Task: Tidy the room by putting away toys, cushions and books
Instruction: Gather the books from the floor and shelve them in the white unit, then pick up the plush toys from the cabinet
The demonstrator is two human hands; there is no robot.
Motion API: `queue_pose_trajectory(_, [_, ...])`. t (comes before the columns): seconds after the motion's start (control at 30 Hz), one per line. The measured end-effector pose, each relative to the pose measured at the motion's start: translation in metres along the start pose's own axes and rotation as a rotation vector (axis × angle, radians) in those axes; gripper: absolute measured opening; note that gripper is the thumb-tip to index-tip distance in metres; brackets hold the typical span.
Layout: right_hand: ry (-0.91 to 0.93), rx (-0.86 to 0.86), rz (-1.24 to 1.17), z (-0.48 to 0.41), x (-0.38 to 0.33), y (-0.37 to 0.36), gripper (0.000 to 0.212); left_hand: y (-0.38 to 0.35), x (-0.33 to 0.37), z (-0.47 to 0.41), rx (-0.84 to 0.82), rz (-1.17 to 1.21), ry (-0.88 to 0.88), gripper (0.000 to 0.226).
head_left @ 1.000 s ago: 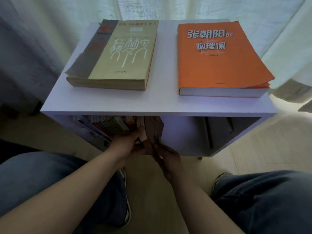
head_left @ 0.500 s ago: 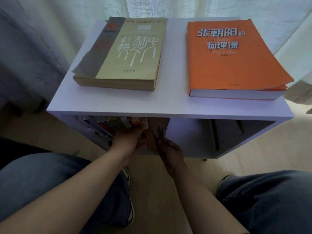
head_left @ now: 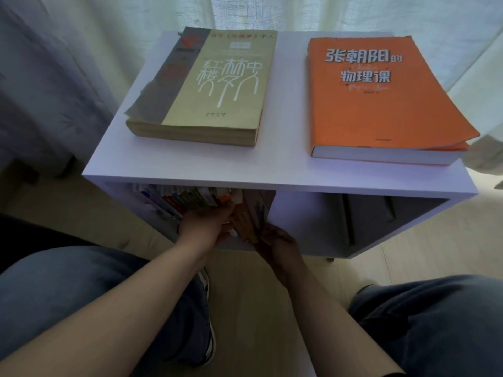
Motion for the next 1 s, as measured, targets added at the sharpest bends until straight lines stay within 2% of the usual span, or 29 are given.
queue_pose_trajectory(0.17, [0.003,0.063,0.071,0.022,-0.013,0.005,0.024,0.008,-0.005,0.006,0.042,-0.053,-0.034,0.016])
queue_pose_trajectory(0.37, [0.065,0.162,0.176,0.066,-0.033,0.019,0.028,0.013,-0.009,0.036,-0.021,0.017,-0.022,0.006])
queue_pose_trajectory(0.53, [0.139,0.207,0.094,0.119,-0.063,0.036,0.01,0.024,0.006,0.081,-0.128,0.048,-0.07,0.009])
queue_pose_trajectory(0.73, [0.255,0.089,-0.046,0.204,-0.123,0.054,0.012,0.032,0.06,0.138,-0.211,0.025,-0.271,0.011])
queue_pose_trajectory(1.0, [0.466,0.16,-0.128,0.247,-0.238,0.068,0.017,-0.001,0.154,0.185,-0.37,0.053,-0.412,0.009])
Point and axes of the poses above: each hand's wrist, its own z-axis away from the middle knuckle, its own y-axis out of the back of the hand, x = y × z, the point moved 2 cm from there along -z, towards the middle knuckle, and after that the axes turned 13 degrees about x, right-handed, at the moved point
